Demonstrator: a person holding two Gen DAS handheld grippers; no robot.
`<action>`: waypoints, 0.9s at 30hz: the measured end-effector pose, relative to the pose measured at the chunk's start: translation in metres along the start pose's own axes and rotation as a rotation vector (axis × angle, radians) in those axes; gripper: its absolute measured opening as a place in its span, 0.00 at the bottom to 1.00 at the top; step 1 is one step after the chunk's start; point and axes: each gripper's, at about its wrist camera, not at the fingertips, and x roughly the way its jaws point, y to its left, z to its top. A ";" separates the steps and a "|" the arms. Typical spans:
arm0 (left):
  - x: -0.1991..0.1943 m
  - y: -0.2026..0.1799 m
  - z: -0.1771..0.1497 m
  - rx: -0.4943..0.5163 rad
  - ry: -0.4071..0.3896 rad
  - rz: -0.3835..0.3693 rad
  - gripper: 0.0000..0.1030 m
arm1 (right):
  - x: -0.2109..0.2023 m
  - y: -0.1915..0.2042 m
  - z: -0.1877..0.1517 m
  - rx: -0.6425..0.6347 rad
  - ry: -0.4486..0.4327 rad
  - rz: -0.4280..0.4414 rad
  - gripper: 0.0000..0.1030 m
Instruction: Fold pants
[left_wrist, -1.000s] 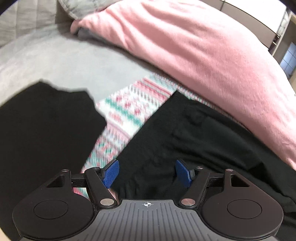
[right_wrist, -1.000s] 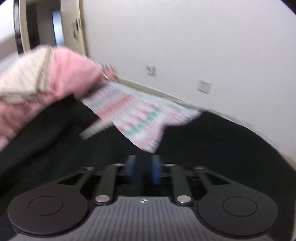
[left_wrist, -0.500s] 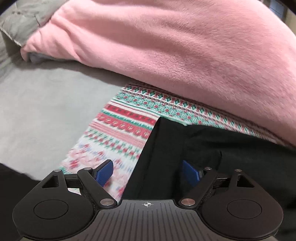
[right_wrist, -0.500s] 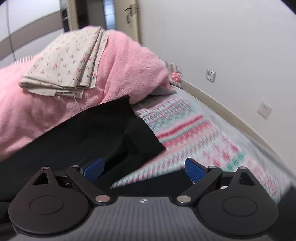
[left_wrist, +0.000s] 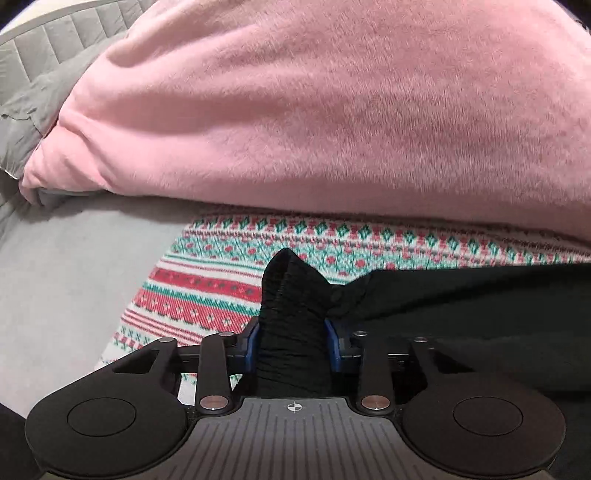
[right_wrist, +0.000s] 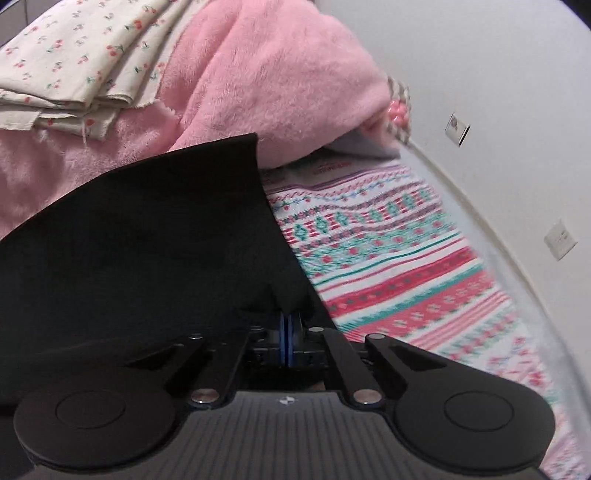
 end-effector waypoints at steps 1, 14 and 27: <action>-0.004 0.004 0.002 -0.027 -0.012 -0.011 0.31 | -0.009 -0.005 -0.001 0.000 -0.013 -0.005 0.00; -0.010 0.048 0.018 -0.196 0.000 -0.113 0.81 | -0.024 -0.012 0.012 -0.090 -0.070 -0.011 0.16; 0.036 0.028 0.028 -0.053 0.138 -0.104 0.81 | -0.001 0.109 0.060 -0.652 -0.199 -0.008 0.44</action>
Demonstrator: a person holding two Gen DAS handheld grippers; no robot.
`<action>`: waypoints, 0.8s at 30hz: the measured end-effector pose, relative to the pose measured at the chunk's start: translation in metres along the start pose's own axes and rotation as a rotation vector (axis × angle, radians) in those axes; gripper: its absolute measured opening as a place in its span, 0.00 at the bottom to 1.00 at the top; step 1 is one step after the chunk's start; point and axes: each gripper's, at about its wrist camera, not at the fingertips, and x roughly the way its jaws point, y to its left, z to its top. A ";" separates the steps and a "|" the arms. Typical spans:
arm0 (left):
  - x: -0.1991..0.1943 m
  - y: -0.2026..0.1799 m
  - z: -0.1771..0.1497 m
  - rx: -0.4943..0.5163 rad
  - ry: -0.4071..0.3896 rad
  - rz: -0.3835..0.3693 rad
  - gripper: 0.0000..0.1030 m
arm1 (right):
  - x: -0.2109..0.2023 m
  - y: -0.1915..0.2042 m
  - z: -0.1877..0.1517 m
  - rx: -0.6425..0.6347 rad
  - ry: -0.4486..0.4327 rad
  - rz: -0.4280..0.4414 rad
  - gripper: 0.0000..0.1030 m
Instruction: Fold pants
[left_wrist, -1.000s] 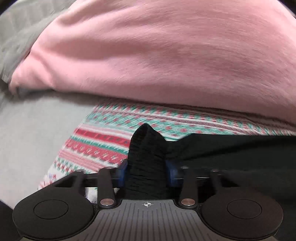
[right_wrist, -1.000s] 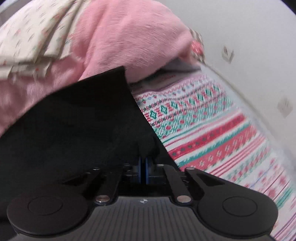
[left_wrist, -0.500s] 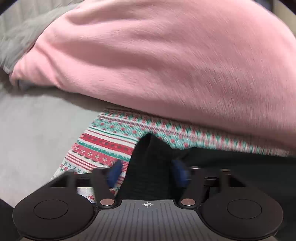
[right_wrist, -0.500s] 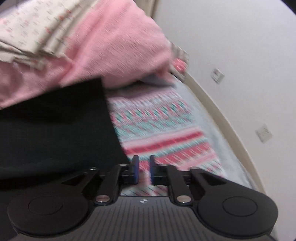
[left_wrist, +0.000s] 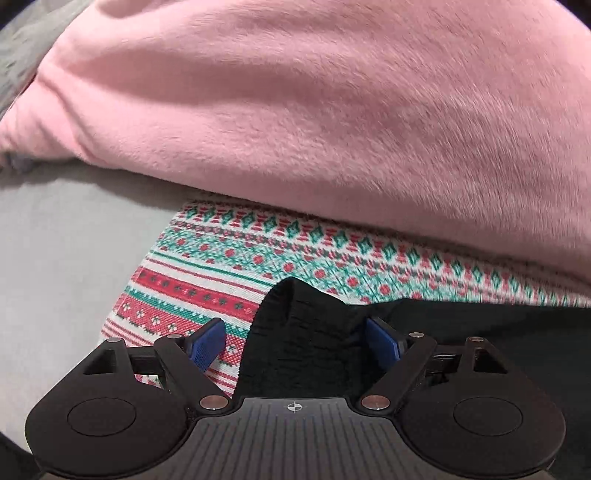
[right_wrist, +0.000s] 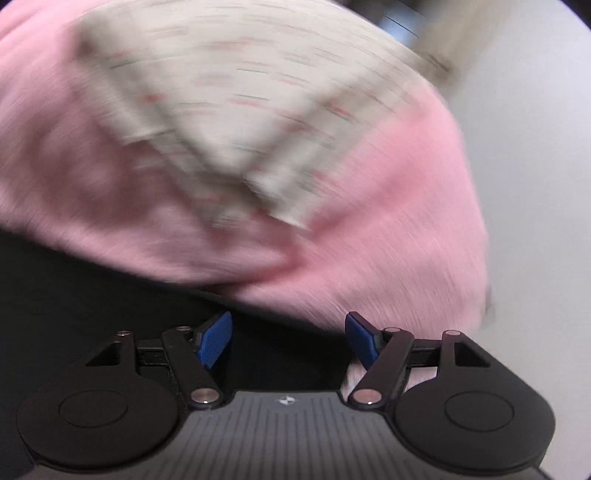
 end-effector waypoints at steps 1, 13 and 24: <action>0.000 -0.003 0.000 0.017 0.001 -0.002 0.81 | -0.002 0.010 0.002 -0.092 0.004 0.022 0.45; -0.015 -0.034 0.003 0.181 -0.022 0.013 0.17 | 0.010 0.065 0.039 -0.430 0.080 0.213 0.25; -0.046 -0.022 0.002 0.155 -0.101 -0.011 0.14 | 0.001 0.079 0.044 -0.425 0.084 0.206 0.00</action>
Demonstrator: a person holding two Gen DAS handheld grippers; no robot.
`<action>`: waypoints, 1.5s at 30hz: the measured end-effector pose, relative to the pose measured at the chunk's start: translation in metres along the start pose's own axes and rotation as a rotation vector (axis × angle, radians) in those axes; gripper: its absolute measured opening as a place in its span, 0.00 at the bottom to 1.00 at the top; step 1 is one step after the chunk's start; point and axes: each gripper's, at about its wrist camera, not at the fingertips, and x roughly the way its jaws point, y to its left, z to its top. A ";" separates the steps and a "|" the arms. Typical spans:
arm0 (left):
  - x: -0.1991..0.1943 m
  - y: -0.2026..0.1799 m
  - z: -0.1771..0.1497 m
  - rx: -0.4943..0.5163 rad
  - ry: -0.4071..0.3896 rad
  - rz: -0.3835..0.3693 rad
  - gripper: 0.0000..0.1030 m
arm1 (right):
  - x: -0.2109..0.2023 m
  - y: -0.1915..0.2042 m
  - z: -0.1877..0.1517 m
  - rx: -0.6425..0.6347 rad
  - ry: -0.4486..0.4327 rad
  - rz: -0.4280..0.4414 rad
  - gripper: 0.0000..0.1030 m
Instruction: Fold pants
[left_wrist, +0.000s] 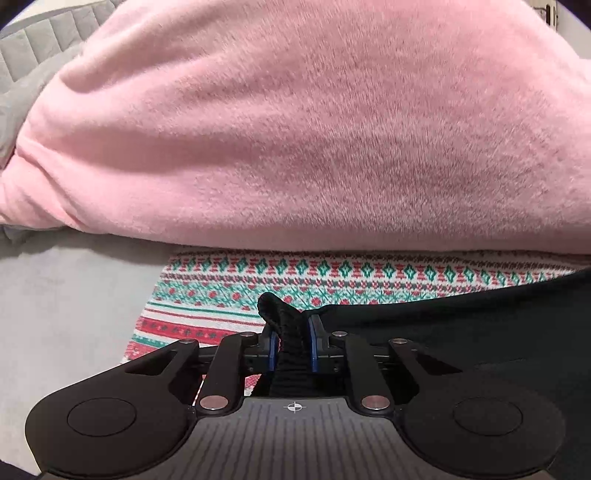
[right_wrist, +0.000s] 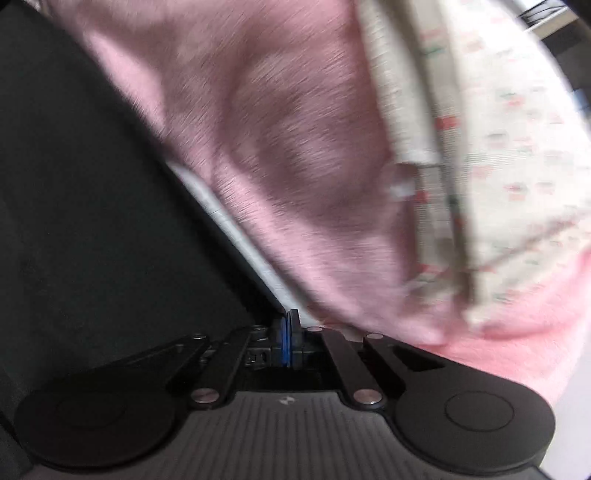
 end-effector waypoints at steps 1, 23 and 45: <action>-0.004 0.001 0.001 -0.012 -0.007 0.002 0.14 | -0.011 -0.005 -0.001 0.015 -0.026 -0.020 0.00; -0.139 0.038 0.010 -0.296 -0.371 0.042 0.13 | -0.219 -0.047 -0.002 0.232 -0.370 -0.507 0.00; -0.162 0.123 -0.169 -0.837 0.026 -0.304 0.60 | -0.220 0.079 -0.236 0.929 -0.125 -0.164 0.49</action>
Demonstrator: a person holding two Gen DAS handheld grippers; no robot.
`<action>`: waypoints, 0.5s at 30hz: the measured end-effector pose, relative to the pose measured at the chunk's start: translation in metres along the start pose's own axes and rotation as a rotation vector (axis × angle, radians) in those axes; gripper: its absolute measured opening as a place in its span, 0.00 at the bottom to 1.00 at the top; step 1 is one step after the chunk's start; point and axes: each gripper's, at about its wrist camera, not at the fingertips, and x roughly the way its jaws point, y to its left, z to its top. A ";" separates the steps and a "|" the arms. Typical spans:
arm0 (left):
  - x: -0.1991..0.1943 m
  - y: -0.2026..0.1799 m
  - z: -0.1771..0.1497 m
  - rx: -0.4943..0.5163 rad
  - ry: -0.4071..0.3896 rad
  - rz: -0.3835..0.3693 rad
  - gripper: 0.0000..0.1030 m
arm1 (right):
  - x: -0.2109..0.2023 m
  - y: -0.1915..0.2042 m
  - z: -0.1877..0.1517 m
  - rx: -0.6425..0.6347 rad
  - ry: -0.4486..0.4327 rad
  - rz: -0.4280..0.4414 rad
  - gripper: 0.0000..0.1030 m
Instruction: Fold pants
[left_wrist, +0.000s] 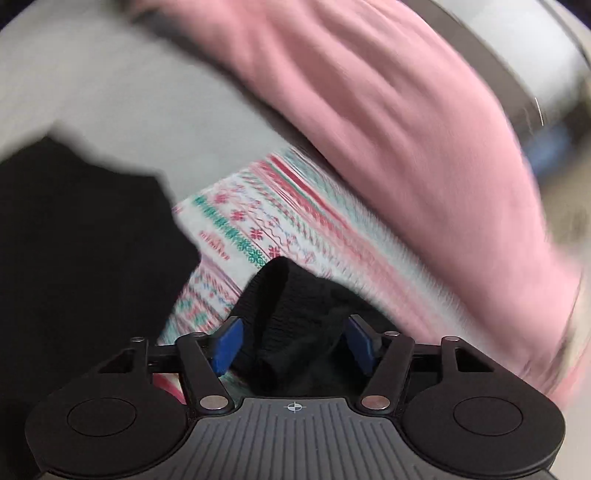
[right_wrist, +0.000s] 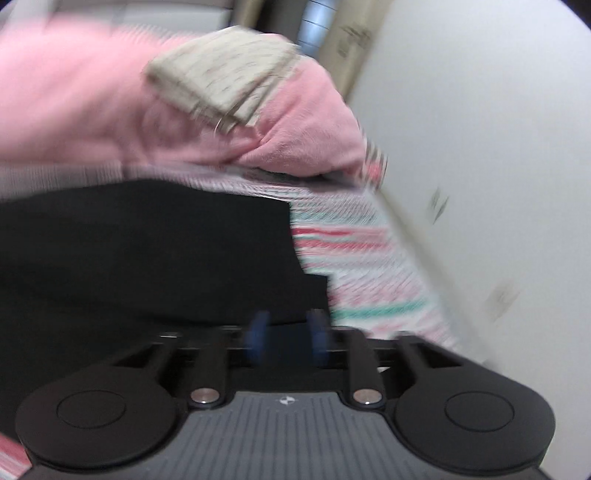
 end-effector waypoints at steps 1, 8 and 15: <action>-0.006 0.006 -0.002 -0.077 0.000 -0.026 0.61 | -0.001 -0.007 0.002 0.152 0.010 0.085 0.55; 0.018 -0.014 -0.033 -0.192 0.113 -0.122 0.75 | 0.072 -0.022 -0.017 0.926 0.147 0.268 0.61; 0.065 -0.004 -0.044 -0.326 0.106 -0.087 0.75 | 0.122 -0.011 -0.037 1.044 0.149 0.171 0.54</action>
